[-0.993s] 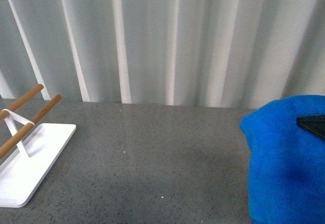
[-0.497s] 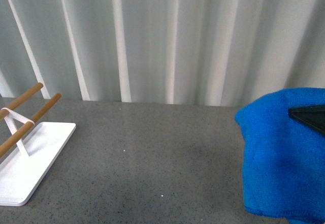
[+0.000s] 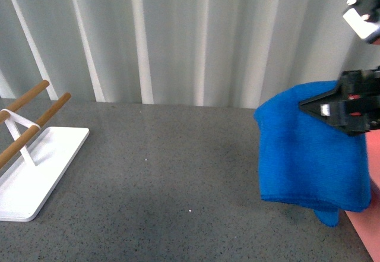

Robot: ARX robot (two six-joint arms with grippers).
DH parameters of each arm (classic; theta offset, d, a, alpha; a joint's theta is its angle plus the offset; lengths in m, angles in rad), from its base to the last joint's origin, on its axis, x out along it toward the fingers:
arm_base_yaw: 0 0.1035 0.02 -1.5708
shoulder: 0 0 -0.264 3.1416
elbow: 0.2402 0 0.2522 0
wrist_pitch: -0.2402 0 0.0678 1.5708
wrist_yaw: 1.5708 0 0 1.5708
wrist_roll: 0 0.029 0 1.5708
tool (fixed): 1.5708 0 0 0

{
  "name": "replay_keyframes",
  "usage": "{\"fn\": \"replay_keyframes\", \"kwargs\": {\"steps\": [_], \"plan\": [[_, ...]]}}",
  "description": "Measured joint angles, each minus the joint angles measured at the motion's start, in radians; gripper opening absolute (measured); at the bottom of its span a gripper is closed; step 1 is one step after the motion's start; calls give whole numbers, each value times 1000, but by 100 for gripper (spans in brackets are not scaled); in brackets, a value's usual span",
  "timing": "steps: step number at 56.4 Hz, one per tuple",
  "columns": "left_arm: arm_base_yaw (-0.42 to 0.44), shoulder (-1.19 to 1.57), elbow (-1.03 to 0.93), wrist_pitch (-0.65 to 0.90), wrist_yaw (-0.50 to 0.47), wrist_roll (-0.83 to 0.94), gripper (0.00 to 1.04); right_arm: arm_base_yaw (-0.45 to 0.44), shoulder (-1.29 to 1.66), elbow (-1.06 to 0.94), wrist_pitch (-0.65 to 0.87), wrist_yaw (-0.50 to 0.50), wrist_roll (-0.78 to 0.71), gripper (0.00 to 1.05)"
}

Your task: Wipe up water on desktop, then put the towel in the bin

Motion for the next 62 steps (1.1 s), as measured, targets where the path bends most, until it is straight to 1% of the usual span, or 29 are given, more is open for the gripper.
{"fn": "replay_keyframes", "kwargs": {"steps": [2, 6, 7, 12, 15, 19, 22, 24, 28, 42, 48, 56, 62], "plan": [[0, 0, 0, 0, 0, 0, 35, 19, 52, 35, -32, 13, 15, 3], [0, 0, 0, 0, 0, 0, 49, 58, 140, 78, -72, 24, 55, 3], [0, 0, 0, 0, 0, 0, 51, 69, 163, 87, -79, 23, 63, 3], [0, 0, 0, 0, 0, 0, 67, 110, 240, 100, -96, 15, 96, 3], [0, 0, 0, 0, 0, 0, 74, 130, 280, 97, -99, 16, 110, 3], [0, 0, 0, 0, 0, 0, 84, 145, 319, 84, -93, 23, 112, 3], [0, 0, 0, 0, 0, 0, 95, 145, 343, 66, -72, 34, 112, 3], [0, 0, 0, 0, 0, 0, 99, 138, 360, 53, -54, 40, 114, 3], [0, 0, 0, 0, 0, 0, 98, 120, 383, 38, -26, 45, 119, 3], [0, 0, 0, 0, 0, 0, 98, 57, 439, 34, 12, 43, 116, 3], [0, 0, 0, 0, 0, 0, 98, 38, 467, 82, 0, 57, 90, 3], [0, 0, 0, 0, 0, 0, 98, 2, 525, 200, -32, 146, 24, 3], [0, 0, 0, 0, 0, 0, 98, -10, 563, 267, -35, 148, 4, 3]]}}
